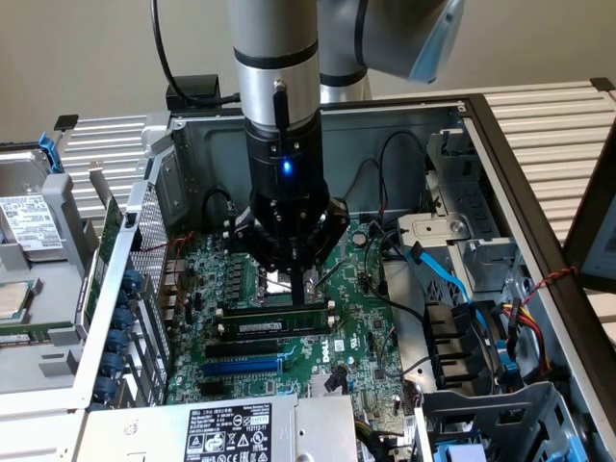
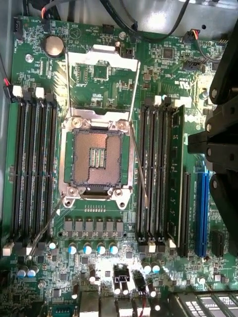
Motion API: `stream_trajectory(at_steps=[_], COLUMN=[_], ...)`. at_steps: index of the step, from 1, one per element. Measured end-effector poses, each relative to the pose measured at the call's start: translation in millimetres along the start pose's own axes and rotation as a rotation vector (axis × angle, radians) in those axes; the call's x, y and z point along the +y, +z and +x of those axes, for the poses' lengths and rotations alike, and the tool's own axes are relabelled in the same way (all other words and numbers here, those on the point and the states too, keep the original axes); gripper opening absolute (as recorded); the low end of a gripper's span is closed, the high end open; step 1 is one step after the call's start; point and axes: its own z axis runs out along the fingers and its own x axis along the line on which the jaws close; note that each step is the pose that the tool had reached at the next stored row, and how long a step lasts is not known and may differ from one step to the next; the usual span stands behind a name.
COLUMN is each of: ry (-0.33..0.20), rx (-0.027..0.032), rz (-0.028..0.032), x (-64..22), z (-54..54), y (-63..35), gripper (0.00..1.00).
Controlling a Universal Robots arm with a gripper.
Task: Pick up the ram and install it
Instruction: 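Press down the ram until it locks into place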
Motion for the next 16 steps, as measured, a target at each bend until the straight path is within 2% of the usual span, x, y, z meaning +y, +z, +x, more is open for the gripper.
stream_trajectory(at_steps=[4,8,13,14,16], ry=[0.0,0.0,0.003,0.003,0.003], rx=[-0.0005,-0.0006,-0.0238,-0.0263,-0.0276], rz=[0.0,-0.0002,-0.0013,-0.0014,-0.0014], x=[0.0,0.0,0.4,0.6,0.8], z=[-13.6,-14.2,-14.1,-14.1,-14.0], y=[0.5,0.5,3.7,5.3,8.9], gripper=[0.11,0.11,0.11,0.11,0.11])
